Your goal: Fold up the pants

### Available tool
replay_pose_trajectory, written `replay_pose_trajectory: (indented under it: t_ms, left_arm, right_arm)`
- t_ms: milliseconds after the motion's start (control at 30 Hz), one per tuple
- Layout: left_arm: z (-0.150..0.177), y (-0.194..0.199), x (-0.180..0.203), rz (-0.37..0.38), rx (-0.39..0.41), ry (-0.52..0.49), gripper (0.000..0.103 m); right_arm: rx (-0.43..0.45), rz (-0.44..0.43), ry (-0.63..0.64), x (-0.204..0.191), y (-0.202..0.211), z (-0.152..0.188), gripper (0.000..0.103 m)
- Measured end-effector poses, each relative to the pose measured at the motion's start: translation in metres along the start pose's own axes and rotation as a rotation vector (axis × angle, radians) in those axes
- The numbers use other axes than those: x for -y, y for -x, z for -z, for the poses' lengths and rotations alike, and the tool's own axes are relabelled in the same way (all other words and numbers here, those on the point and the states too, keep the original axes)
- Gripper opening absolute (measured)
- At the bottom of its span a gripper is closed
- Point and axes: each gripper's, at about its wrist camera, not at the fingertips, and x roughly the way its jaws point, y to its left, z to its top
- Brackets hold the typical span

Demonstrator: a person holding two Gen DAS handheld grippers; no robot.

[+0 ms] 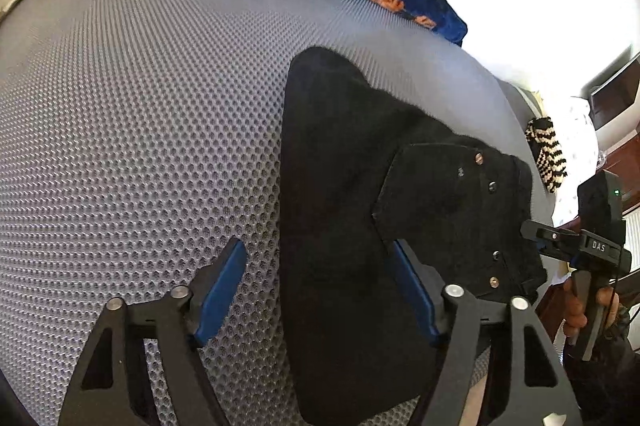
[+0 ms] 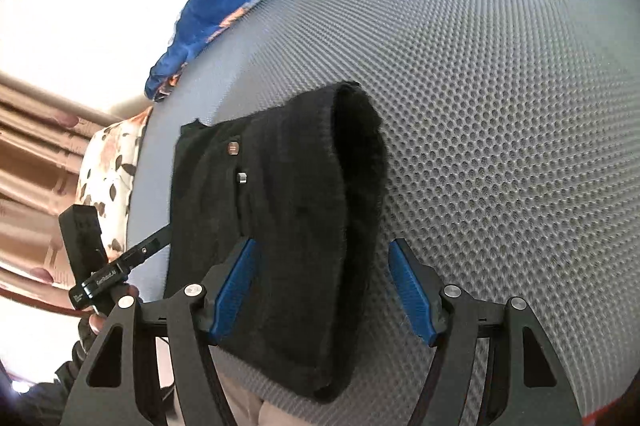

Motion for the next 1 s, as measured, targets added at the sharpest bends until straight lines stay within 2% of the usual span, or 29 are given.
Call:
replay_pose_trajectory:
  t_ms: [200,300,467,667,767,833,867,900,1000]
  left_arm:
    - [-0.011,-0.013,0.004,-0.01,0.013,-0.016,0.062]
    - [-0.02,-0.022,0.012,-0.013,0.021,-0.02,0.062]
    - [-0.031,-0.035,0.027,0.004,0.024,0.002,0.062]
    - [-0.03,-0.047,0.045,-0.017,0.058,0.003,0.058]
    - [-0.024,-0.047,0.045,0.009,0.064,0.015,0.058]
    - [-0.025,-0.047,0.042,0.021,0.066,0.028,0.053]
    - [-0.027,-0.046,0.042,0.017,0.072,0.021,0.041]
    - [-0.029,-0.046,0.044,0.015,0.082,0.014,0.034]
    - [-0.039,-0.037,0.047,0.016,0.124,-0.013,0.015]
  right_arm:
    - [0.017,-0.038,0.02,0.002,-0.015,-0.002,0.063]
    - [0.01,-0.117,0.016,0.0,-0.025,-0.008,0.057]
    - [-0.012,-0.132,0.07,-0.012,-0.039,-0.019,0.054]
    - [-0.032,-0.148,0.113,-0.017,-0.049,-0.03,0.054]
    - [-0.023,-0.162,0.119,-0.019,-0.054,-0.032,0.056]
    - [-0.019,-0.177,0.111,-0.02,-0.056,-0.035,0.055]
    - [-0.016,-0.193,0.103,-0.021,-0.058,-0.037,0.049]
    - [-0.007,-0.209,0.09,-0.023,-0.06,-0.038,0.041]
    - [0.017,-0.211,0.113,-0.033,-0.057,-0.042,0.037]
